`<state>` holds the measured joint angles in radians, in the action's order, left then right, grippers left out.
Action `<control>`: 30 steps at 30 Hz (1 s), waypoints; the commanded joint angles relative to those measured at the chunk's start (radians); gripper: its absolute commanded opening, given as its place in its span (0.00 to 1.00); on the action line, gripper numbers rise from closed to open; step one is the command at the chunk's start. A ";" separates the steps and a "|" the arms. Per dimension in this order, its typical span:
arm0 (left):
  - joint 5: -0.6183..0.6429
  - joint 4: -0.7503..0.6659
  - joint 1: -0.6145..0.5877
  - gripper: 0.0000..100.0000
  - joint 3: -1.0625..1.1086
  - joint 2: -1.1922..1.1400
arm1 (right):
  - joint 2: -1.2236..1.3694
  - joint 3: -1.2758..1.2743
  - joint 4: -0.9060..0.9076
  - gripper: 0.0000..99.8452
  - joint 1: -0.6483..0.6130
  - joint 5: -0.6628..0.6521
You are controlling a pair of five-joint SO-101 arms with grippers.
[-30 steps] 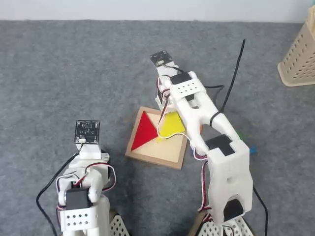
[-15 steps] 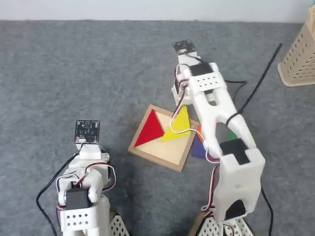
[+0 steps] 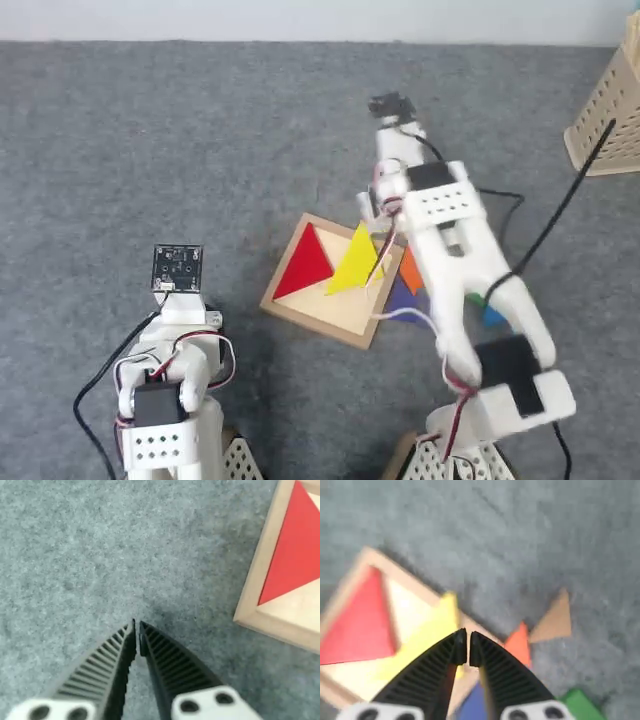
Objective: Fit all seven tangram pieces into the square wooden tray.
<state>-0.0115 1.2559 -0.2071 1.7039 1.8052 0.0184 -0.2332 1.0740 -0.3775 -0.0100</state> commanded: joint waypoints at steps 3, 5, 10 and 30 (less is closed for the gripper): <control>0.008 0.006 -0.005 0.01 -0.019 0.021 | 0.005 0.084 -0.021 0.25 -0.130 -0.032; 0.008 0.006 -0.005 0.01 -0.019 0.021 | 0.074 0.127 -0.021 0.26 -0.133 -0.029; 0.008 0.006 -0.005 0.01 -0.019 0.021 | 0.254 0.245 0.048 0.26 -0.074 -0.023; 0.008 0.006 -0.005 0.01 -0.019 0.021 | 0.349 0.296 0.145 0.27 -0.150 0.043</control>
<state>-0.0115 1.2559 -0.2071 1.7039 1.8052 0.3974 0.0169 1.2029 -0.5002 0.0161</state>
